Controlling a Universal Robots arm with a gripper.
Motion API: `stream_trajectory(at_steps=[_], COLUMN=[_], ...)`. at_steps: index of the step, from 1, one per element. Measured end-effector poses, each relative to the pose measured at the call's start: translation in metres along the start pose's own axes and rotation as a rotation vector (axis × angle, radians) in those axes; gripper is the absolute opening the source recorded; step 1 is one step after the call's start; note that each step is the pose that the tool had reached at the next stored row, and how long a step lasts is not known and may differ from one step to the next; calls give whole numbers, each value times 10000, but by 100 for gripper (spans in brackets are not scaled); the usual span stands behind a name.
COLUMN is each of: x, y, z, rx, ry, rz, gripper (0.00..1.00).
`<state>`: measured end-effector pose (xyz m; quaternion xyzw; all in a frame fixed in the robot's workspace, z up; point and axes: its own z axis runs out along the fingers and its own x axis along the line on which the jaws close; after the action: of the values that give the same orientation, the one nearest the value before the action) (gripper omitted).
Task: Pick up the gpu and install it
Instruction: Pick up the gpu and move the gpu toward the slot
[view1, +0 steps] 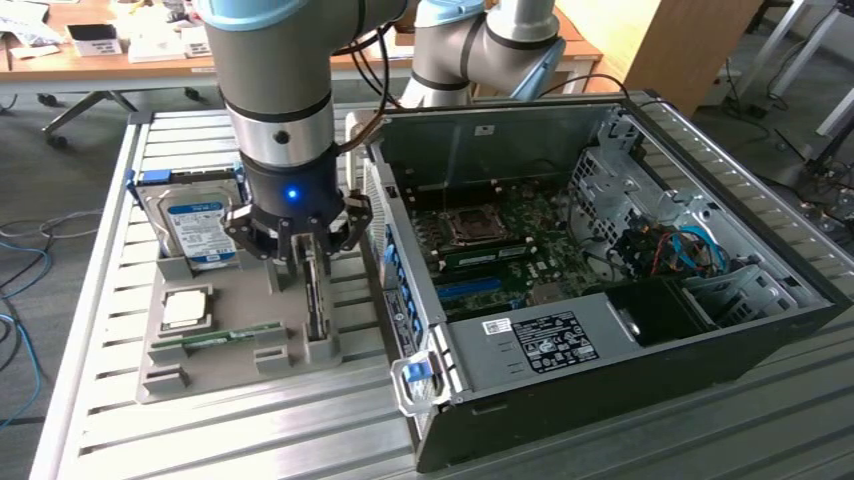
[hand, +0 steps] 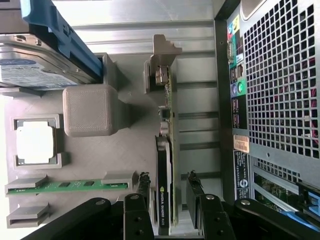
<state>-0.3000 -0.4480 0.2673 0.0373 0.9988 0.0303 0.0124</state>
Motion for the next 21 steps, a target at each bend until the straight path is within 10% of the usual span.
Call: stream_trajectory(at_steps=[21], x=[1], y=[-5], z=[75], rx=[1], ry=[1], rz=[0], gripper=[43])
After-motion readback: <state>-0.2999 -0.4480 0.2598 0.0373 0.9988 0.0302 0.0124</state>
